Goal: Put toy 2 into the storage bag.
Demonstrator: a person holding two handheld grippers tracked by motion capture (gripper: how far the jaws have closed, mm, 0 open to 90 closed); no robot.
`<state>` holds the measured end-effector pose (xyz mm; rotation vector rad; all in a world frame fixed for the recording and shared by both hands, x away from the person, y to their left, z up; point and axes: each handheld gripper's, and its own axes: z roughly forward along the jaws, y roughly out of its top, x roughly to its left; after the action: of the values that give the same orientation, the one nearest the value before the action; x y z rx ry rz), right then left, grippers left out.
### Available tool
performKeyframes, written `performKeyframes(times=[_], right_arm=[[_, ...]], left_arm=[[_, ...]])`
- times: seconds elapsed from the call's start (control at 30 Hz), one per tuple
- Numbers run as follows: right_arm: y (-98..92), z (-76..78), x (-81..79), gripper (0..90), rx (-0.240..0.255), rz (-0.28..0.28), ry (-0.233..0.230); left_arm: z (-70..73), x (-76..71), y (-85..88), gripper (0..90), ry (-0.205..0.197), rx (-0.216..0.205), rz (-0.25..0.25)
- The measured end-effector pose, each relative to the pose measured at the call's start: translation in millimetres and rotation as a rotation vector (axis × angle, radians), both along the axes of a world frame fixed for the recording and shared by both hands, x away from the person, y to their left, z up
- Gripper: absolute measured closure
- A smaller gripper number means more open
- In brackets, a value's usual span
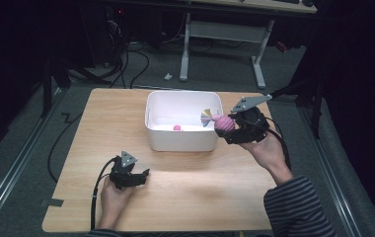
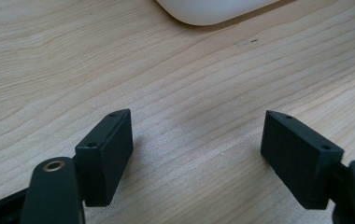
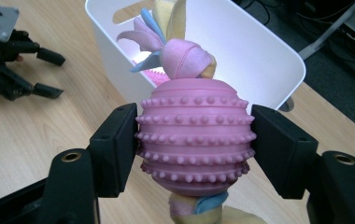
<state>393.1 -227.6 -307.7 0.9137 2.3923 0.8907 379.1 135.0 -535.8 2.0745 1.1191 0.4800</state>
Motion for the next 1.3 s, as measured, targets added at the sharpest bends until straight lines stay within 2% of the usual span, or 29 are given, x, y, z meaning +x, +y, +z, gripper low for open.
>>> performKeyframes(times=[0.37, 0.77, 1.07, 1.3], right_arm=[[19.0, 3.1, 35.3, 35.0, -0.031, 0.010, 0.012], [39.8, -4.6, 69.4, 34.8, -0.025, 0.017, 0.034], [51.1, -22.6, 92.0, 34.8, -0.037, 0.011, 0.067], [58.7, -40.4, 105.1, 34.7, -0.033, 0.018, 0.112]], left_arm=[[0.0, 0.0, 0.0, 25.6, 0.000, -0.001, 0.000], [-0.1, 0.0, 0.0, 25.6, -0.001, 0.000, -0.001], [0.0, 0.0, 0.1, 25.6, 0.000, 0.001, -0.002], [0.0, 0.0, 0.0, 25.5, 0.000, 0.002, -0.002]])
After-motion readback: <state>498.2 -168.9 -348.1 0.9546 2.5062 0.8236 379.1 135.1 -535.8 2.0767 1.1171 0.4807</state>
